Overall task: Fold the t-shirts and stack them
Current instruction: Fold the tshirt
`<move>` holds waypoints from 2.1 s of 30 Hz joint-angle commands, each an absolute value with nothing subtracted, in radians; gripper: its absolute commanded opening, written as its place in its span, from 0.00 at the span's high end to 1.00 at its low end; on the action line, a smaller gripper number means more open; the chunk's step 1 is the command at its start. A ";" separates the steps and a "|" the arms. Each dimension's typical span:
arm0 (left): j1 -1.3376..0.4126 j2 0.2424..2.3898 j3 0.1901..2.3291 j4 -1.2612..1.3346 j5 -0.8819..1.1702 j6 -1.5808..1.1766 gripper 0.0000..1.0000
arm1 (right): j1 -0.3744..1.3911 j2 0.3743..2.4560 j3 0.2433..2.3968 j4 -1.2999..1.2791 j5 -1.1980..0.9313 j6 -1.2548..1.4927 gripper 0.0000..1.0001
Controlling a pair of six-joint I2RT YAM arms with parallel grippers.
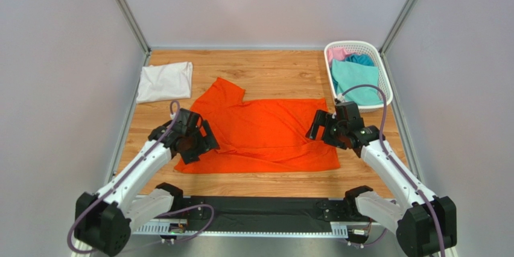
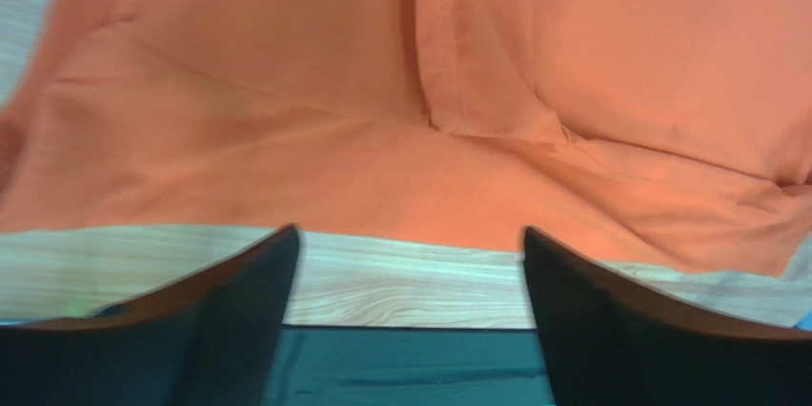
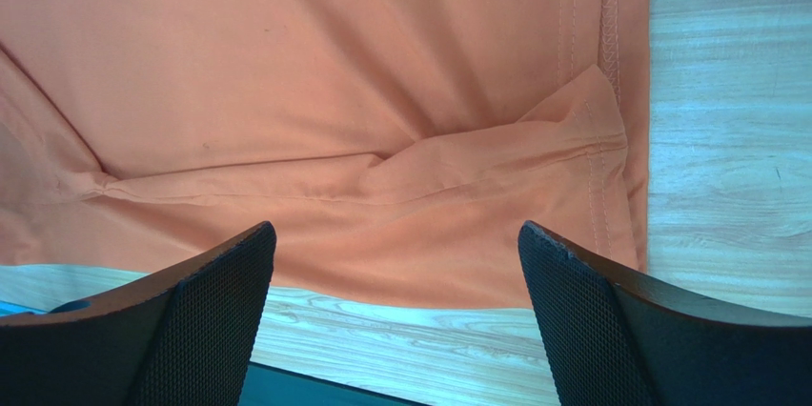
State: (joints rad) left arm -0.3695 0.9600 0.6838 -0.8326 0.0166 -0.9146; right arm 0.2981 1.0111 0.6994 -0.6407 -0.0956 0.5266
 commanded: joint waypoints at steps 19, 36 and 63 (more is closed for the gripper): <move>-0.439 1.385 0.739 -0.549 0.058 -0.957 0.72 | 0.302 1.012 0.713 -0.683 -0.035 0.494 0.00; -0.465 1.370 0.814 -0.572 0.018 -0.898 1.00 | 0.301 1.003 0.709 -0.689 -0.020 0.499 0.00; -0.583 1.701 1.126 -0.597 0.002 -0.672 0.98 | 0.301 1.035 0.710 -0.686 0.040 0.469 0.00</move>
